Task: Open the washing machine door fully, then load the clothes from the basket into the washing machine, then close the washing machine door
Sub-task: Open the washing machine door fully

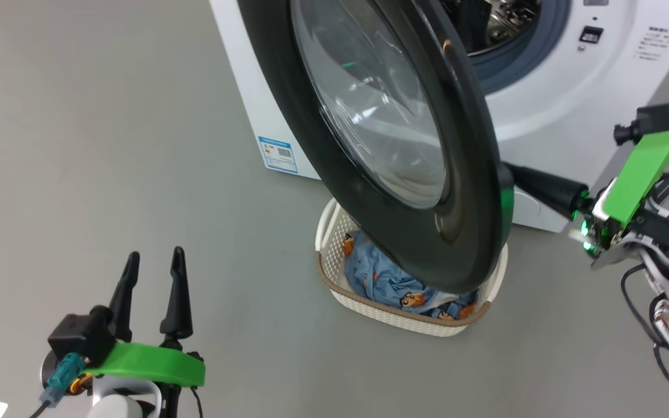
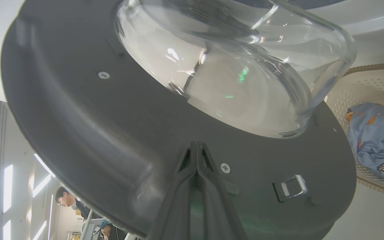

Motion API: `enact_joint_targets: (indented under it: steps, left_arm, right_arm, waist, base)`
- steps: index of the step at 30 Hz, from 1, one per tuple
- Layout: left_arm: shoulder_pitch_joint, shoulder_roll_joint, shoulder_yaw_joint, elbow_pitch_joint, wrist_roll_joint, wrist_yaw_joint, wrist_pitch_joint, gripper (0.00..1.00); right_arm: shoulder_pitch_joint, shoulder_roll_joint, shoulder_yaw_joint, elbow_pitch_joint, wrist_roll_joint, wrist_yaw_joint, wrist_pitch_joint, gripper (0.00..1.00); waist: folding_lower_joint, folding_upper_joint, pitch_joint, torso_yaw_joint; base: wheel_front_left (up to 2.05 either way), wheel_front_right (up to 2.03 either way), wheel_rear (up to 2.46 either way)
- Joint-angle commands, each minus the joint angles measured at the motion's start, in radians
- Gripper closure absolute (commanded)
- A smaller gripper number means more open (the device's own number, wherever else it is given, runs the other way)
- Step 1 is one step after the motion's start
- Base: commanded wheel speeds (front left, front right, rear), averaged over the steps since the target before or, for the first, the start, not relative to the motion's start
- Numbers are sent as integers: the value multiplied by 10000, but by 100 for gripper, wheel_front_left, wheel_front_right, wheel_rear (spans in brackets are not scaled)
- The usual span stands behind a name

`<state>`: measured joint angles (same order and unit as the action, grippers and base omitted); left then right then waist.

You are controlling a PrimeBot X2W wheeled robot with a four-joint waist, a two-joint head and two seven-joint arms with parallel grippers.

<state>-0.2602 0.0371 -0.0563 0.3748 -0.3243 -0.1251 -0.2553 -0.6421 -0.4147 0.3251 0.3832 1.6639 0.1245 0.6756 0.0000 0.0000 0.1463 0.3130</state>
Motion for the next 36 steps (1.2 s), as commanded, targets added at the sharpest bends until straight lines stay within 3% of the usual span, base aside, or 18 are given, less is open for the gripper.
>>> enact_joint_targets:
  steps: [1,21,36]
  left_arm:
    - [5,250,334,-158,60,39,-65,0]
    - [320,389,121,-162,17,171,63,0]
    - [547,573,59,-473,-54,341,238,0]
  right_arm:
    - [239,143,84,-419,80,62,109,100]
    - [1395,800,114,-839,41,62,578,100]
    - [1468,1256,75,-750,-111,62,849,100]
  waist:
    - [0,0,-191,228]
    - [0,0,-747,1572]
    - [0,0,-867,1735]
  base:
    - [0,0,0]
    - [0,0,0]
    - [0,0,0]
